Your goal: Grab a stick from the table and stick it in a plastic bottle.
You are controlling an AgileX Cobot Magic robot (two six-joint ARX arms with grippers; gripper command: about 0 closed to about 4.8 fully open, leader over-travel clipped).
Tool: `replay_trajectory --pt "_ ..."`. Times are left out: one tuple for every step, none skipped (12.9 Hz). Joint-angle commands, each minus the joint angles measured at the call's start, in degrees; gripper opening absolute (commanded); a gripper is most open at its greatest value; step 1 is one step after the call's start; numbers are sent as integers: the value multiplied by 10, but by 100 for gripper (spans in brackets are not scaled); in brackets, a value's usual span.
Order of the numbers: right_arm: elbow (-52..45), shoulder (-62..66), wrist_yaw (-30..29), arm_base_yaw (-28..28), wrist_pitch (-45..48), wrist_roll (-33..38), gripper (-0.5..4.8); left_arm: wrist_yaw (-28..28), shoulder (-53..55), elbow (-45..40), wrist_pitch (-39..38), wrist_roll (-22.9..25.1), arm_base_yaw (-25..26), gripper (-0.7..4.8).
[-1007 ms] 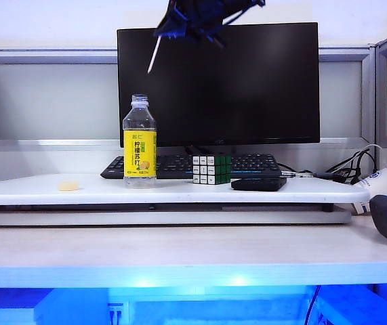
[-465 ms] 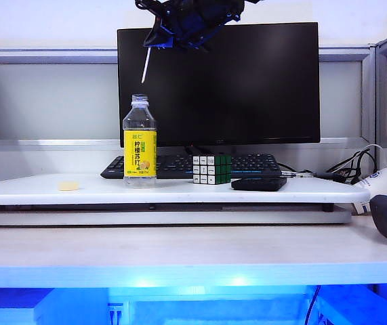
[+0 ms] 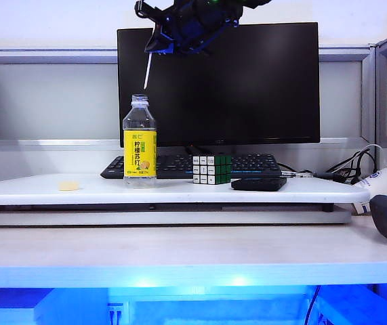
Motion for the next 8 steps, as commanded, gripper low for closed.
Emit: replay_trajectory --pt "4 9 0 6 22 -4 -5 2 0 0 -6 3 0 -5" --pt "4 10 1 7 22 -4 -5 1 0 0 -6 3 0 -5" --pt "4 13 0 8 23 -4 -6 -2 0 0 -6 3 0 -4" --pt "4 14 0 8 23 -4 -5 -8 0 0 -6 9 0 -5" --pt "4 16 0 9 23 -4 -5 -10 0 0 -6 23 0 -5" --pt "4 16 0 9 22 -4 -6 -12 0 0 -6 38 0 -4" --pt "4 20 0 11 24 -4 -6 -13 0 0 -5 43 0 -5" --pt "4 20 0 12 26 -4 -6 -14 0 0 -5 43 0 -4"
